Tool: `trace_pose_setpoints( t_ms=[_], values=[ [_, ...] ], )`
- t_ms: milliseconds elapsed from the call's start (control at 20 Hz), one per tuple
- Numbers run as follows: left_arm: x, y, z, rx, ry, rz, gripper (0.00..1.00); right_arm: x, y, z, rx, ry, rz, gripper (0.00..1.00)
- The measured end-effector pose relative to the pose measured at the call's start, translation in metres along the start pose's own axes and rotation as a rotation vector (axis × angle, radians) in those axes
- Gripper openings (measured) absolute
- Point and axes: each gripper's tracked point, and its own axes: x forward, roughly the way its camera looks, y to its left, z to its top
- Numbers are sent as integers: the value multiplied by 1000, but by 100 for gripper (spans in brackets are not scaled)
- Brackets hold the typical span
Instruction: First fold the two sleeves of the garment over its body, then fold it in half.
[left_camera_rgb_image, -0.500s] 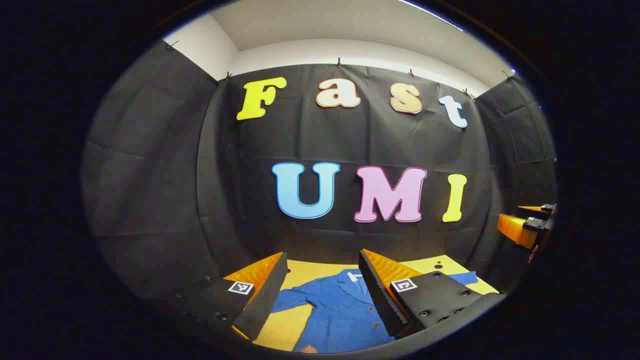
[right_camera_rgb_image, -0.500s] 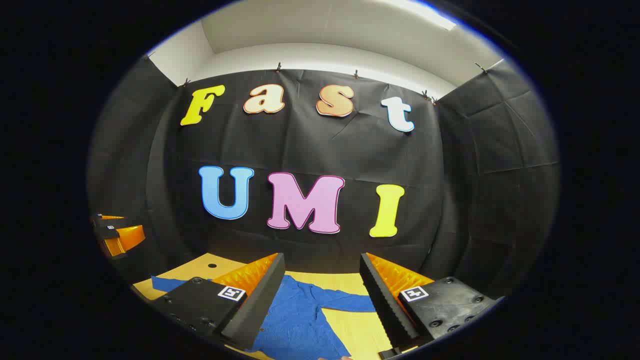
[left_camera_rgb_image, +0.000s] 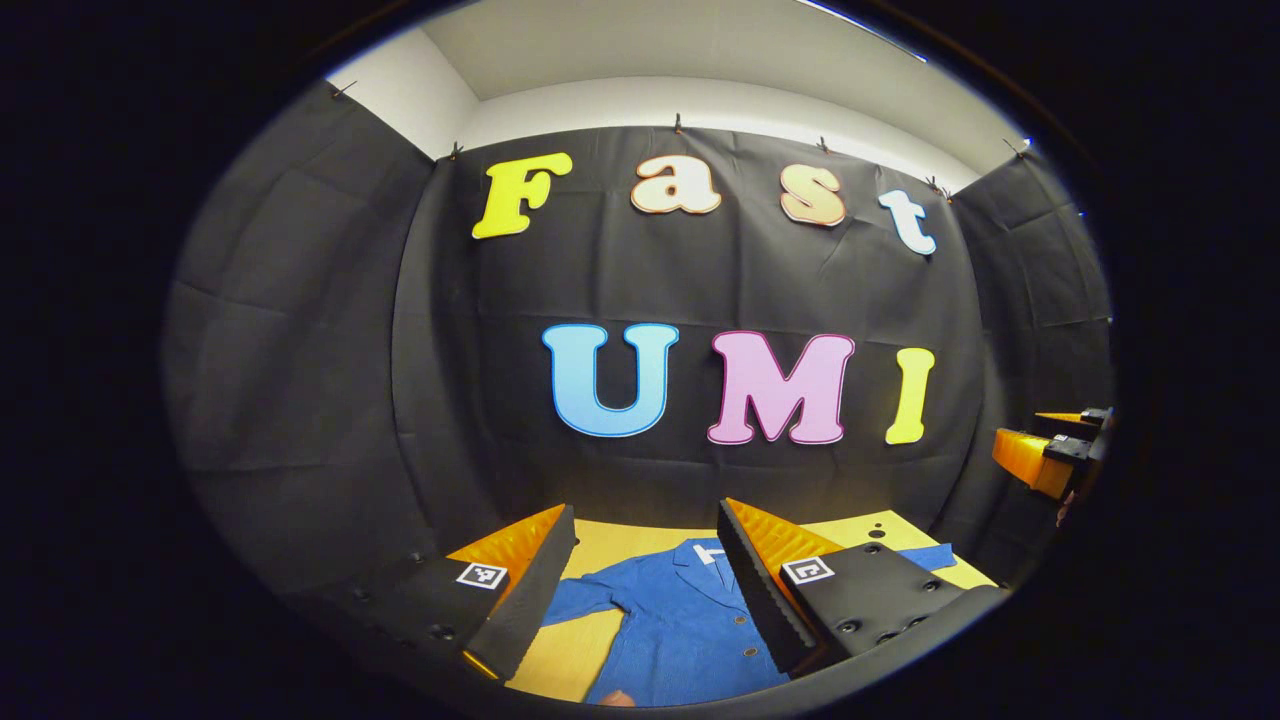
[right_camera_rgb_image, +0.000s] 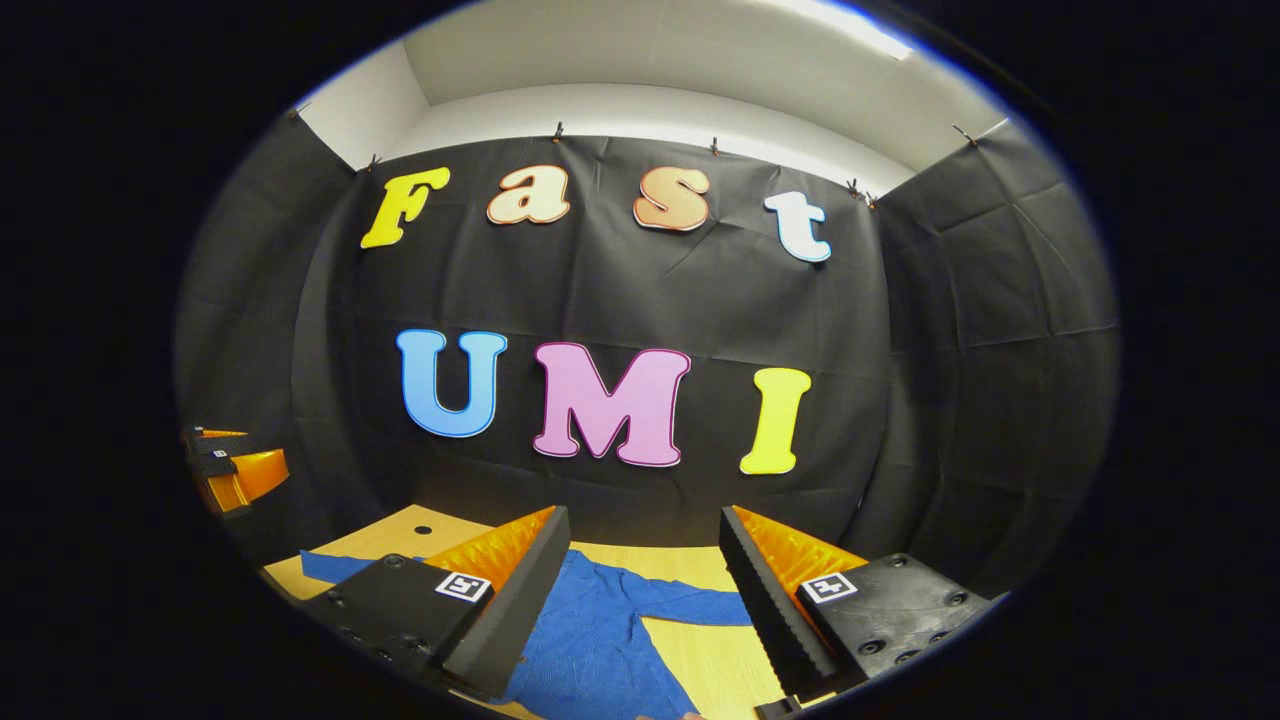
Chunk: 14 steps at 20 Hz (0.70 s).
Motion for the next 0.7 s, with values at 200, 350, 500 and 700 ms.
trace_pose_setpoints(
  t_ms=[200,350,500,700],
  values=[
    [1,0,0,2,-1,2,82,3,0,0,-2,-1,-1,96],
    [2,-1,-1,5,-1,0,82,6,-1,-2,-2,4,-3,96],
    [3,-2,-1,13,1,-4,82,9,-6,-7,1,14,-9,96],
    [5,-3,-2,9,4,-16,82,21,-27,-11,-13,21,-45,96]
  ],
)
